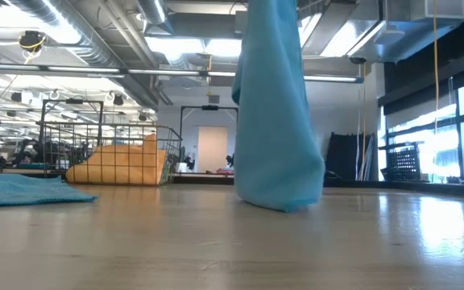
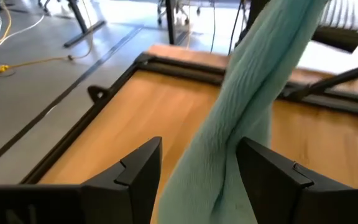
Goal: Fold microfiber towels
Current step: Fold the right light blue microfiber cloth
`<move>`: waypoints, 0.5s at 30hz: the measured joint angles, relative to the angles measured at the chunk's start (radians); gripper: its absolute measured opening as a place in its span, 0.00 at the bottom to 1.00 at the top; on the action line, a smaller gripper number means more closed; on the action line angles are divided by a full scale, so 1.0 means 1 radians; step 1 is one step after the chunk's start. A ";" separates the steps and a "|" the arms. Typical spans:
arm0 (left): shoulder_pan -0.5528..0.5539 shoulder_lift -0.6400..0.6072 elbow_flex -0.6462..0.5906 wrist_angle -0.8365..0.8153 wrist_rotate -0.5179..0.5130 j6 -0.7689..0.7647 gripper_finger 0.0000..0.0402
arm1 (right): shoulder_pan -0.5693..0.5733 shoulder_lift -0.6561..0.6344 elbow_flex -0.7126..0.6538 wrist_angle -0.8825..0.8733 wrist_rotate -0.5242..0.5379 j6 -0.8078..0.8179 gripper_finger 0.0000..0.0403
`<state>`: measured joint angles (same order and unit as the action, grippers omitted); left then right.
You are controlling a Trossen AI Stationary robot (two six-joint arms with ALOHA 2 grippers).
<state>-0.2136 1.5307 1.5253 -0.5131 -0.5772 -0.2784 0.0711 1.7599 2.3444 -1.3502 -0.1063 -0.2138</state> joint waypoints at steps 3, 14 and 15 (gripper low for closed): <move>0.000 0.000 0.000 -0.048 0.004 0.000 0.50 | 0.000 0.000 0.000 0.000 -0.002 0.000 0.03; 0.000 0.005 0.000 -0.041 0.109 0.000 0.50 | 0.000 0.000 0.000 0.011 -0.046 0.000 0.03; 0.000 0.011 0.001 -0.012 0.113 0.000 0.50 | 0.000 0.000 0.000 0.016 -0.046 0.000 0.03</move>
<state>-0.2139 1.5416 1.5265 -0.5251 -0.4641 -0.2782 0.0708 1.7599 2.3444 -1.3345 -0.1524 -0.2142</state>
